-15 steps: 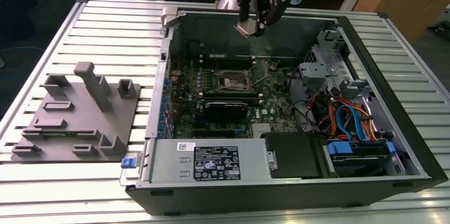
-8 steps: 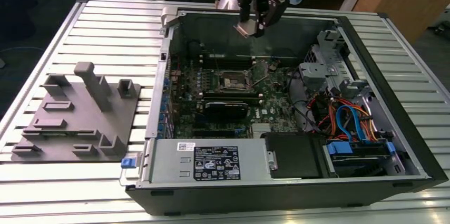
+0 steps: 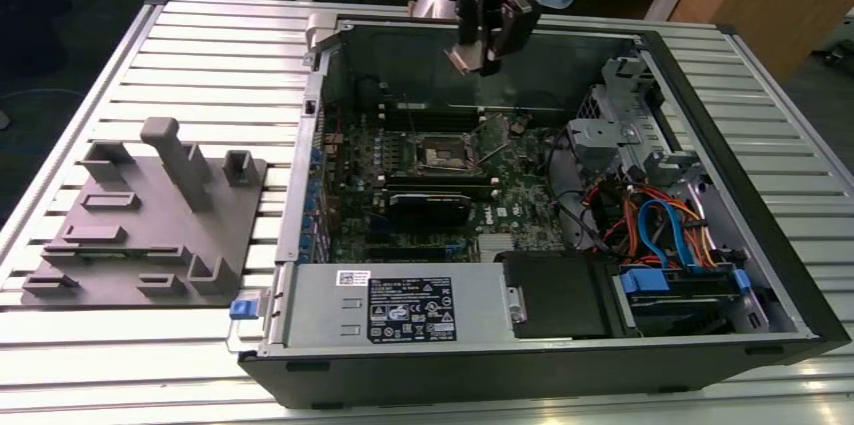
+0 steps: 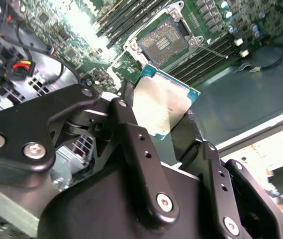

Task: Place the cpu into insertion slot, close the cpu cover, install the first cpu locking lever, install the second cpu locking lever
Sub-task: 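Place the cpu into insertion slot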

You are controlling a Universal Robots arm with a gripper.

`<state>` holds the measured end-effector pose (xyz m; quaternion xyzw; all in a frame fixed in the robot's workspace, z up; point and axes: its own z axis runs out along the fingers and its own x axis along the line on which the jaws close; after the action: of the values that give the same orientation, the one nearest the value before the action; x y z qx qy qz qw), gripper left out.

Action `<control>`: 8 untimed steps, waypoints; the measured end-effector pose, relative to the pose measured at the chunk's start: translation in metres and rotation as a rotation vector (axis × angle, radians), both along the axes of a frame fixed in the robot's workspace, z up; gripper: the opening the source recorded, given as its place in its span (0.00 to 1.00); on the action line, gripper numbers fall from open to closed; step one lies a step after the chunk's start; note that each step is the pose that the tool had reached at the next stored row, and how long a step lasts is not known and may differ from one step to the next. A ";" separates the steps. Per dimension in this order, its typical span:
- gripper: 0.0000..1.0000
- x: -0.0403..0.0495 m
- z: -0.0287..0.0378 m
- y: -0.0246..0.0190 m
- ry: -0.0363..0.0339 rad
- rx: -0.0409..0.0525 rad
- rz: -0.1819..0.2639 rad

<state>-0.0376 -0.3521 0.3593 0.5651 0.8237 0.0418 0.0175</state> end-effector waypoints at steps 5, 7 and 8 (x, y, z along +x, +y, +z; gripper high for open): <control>0.54 0.0000 -0.0030 0.0000 -0.0001 0.0001 -0.091; 0.54 0.0000 -0.0038 0.0000 -0.0001 0.0002 -0.120; 0.54 0.0000 -0.0039 0.0000 -0.0001 0.0002 -0.129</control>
<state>-0.0376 -0.3522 0.3554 0.6170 0.7856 0.0407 0.0201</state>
